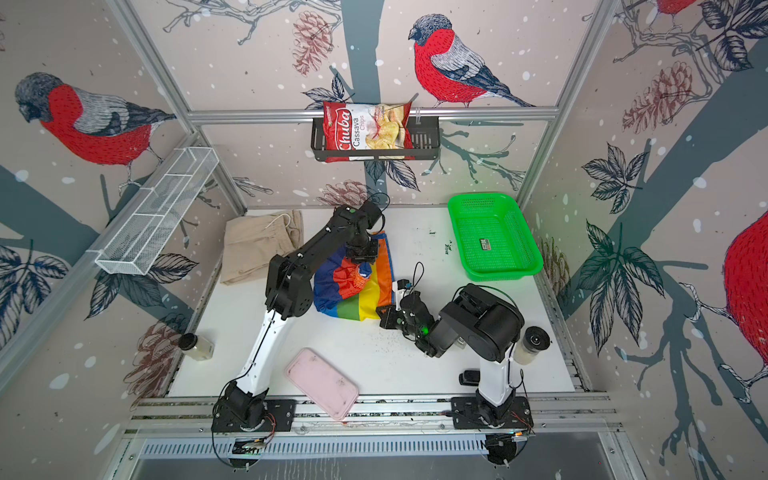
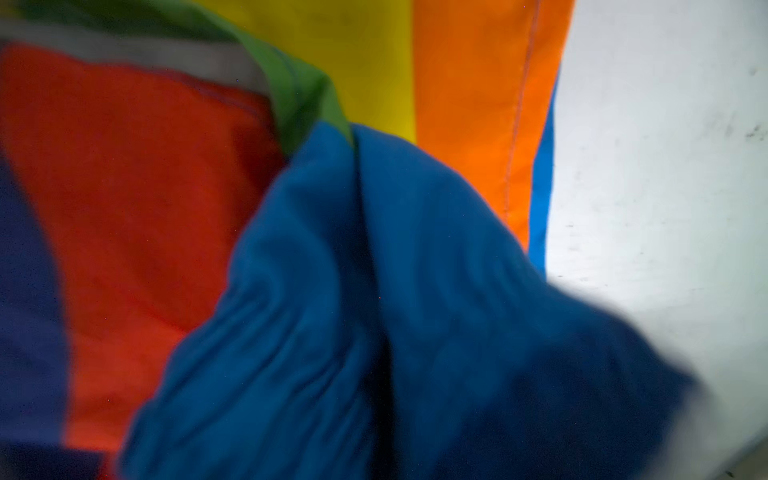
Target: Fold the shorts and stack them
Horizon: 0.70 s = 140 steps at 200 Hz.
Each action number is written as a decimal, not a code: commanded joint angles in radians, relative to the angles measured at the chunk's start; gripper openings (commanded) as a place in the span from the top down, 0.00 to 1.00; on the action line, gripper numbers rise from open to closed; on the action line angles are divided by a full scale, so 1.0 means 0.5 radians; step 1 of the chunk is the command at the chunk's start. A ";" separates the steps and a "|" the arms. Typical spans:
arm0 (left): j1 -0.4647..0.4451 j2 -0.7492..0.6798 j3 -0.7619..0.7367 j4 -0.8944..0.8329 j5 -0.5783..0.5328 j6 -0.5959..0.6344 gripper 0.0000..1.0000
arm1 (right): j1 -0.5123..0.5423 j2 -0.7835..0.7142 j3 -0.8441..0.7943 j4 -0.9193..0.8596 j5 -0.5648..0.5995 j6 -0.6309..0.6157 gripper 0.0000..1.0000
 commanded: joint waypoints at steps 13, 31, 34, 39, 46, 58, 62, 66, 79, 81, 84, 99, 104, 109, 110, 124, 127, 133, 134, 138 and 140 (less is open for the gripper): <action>-0.014 -0.055 -0.179 0.252 0.310 -0.066 0.28 | -0.003 0.026 -0.023 -0.370 0.020 0.005 1.00; -0.014 -0.132 -0.289 0.392 0.498 -0.099 0.27 | -0.004 -0.017 -0.037 -0.423 0.034 0.012 1.00; -0.015 -0.148 -0.299 0.411 0.530 -0.097 0.27 | -0.003 -0.033 -0.043 -0.440 0.037 0.013 1.00; -0.013 -0.177 -0.317 0.449 0.587 -0.100 0.27 | -0.004 -0.064 -0.050 -0.468 0.044 0.013 1.00; -0.009 -0.239 -0.355 0.512 0.670 -0.100 0.27 | -0.003 -0.123 -0.063 -0.524 0.061 0.011 1.00; -0.004 -0.374 -0.438 0.657 0.807 -0.108 0.27 | -0.003 -0.251 -0.079 -0.657 0.107 0.001 1.00; -0.001 -0.428 -0.469 0.700 0.833 -0.114 0.27 | -0.003 -0.297 -0.082 -0.708 0.123 -0.005 1.00; 0.005 -0.479 -0.496 0.733 0.846 -0.119 0.27 | -0.003 -0.348 -0.082 -0.758 0.142 -0.011 1.00; 0.039 -0.643 -0.579 0.787 0.859 -0.113 0.26 | -0.003 -0.510 -0.074 -0.954 0.213 -0.030 0.98; 0.045 -0.670 -0.593 0.795 0.857 -0.111 0.26 | -0.004 -0.538 -0.067 -0.989 0.228 -0.032 0.98; 0.054 -0.705 -0.624 0.807 0.852 -0.107 0.26 | -0.003 -0.575 -0.059 -1.038 0.243 -0.036 0.96; 0.119 -0.949 -0.858 0.900 0.806 -0.086 0.26 | -0.003 -0.748 0.009 -1.285 0.343 -0.054 0.88; 0.140 -1.031 -0.965 0.932 0.780 -0.080 0.26 | -0.005 -0.801 0.037 -1.357 0.374 -0.060 0.84; 0.168 -1.113 -1.077 0.966 0.752 -0.071 0.28 | -0.007 -0.841 0.067 -1.418 0.401 -0.071 0.79; 0.172 -1.129 -1.099 0.974 0.743 -0.069 0.28 | -0.011 -0.848 0.074 -1.428 0.406 -0.072 0.79; 0.234 -1.331 -1.432 1.045 0.641 -0.028 0.41 | -0.044 -0.907 0.204 -1.582 0.437 -0.110 0.65; 0.240 -1.369 -1.501 1.059 0.617 -0.013 0.44 | -0.053 -0.908 0.240 -1.610 0.433 -0.122 0.63; 0.249 -1.436 -1.629 1.076 0.554 0.008 0.52 | -0.079 -0.892 0.319 -1.675 0.423 -0.148 0.61; 0.249 -1.445 -1.653 1.078 0.539 0.015 0.52 | -0.084 -0.891 0.336 -1.683 0.422 -0.151 0.61; 0.249 -1.483 -1.739 1.086 0.485 0.030 0.57 | -0.100 -0.871 0.393 -1.722 0.415 -0.168 0.60; 0.249 -1.505 -1.779 1.090 0.456 0.038 0.59 | -0.107 -0.859 0.421 -1.740 0.414 -0.173 0.60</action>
